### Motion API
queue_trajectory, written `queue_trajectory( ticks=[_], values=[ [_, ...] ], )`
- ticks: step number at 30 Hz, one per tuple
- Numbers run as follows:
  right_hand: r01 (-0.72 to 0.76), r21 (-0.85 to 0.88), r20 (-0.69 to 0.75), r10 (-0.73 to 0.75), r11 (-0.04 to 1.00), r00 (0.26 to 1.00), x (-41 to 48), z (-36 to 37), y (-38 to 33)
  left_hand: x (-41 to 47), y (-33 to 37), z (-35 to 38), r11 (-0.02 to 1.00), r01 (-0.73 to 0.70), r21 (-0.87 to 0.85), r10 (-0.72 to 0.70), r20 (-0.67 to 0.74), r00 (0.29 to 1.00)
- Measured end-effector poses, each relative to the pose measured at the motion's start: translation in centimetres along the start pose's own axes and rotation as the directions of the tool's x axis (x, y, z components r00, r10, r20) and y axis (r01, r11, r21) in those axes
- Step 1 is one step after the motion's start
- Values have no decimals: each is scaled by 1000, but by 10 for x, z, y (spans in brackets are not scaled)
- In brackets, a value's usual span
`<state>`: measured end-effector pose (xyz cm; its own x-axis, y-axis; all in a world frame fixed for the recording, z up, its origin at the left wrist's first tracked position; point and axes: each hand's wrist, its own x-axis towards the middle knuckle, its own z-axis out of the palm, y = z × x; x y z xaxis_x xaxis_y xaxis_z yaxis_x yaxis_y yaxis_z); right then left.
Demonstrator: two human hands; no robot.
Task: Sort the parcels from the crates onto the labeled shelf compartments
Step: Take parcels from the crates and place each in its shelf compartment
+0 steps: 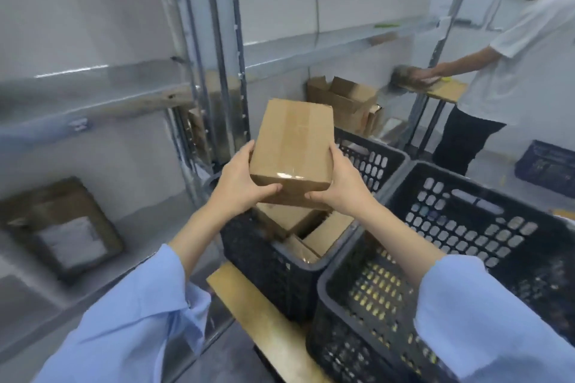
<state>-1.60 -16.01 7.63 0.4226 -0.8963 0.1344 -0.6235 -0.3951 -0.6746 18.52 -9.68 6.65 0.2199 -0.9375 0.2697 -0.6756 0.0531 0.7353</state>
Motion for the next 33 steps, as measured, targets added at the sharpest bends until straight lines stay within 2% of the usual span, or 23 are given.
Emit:
queue_trajectory(
  ticks=[4, 8, 12, 17, 26, 33],
  values=[
    [174, 45, 41, -175, 984, 984, -39, 1, -34, -70, 19, -31, 995, 90, 42, -83, -141, 987],
    [272, 103, 107, -282, 957, 953, -75, 12, -66, -136, 32, -65, 988, 132, 77, -108, -260, 960],
    [383, 152, 159, -405, 911, 900, -104, 29, -102, -195, 38, -100, 967, 248, 60, -209, -375, 903],
    [452, 286, 282, -526, 845, 803, -137, 59, -155, -267, 43, -142, 929, 362, -71, -350, -479, 805],
    [426, 434, 467, -602, 794, 647, -188, 138, -241, -388, 23, -202, 884, 439, -161, -427, -661, 617],
    [430, 541, 441, -679, 723, 587, -228, 195, -300, -467, 6, -251, 856, 481, -189, -448, -734, 511]
  ],
)
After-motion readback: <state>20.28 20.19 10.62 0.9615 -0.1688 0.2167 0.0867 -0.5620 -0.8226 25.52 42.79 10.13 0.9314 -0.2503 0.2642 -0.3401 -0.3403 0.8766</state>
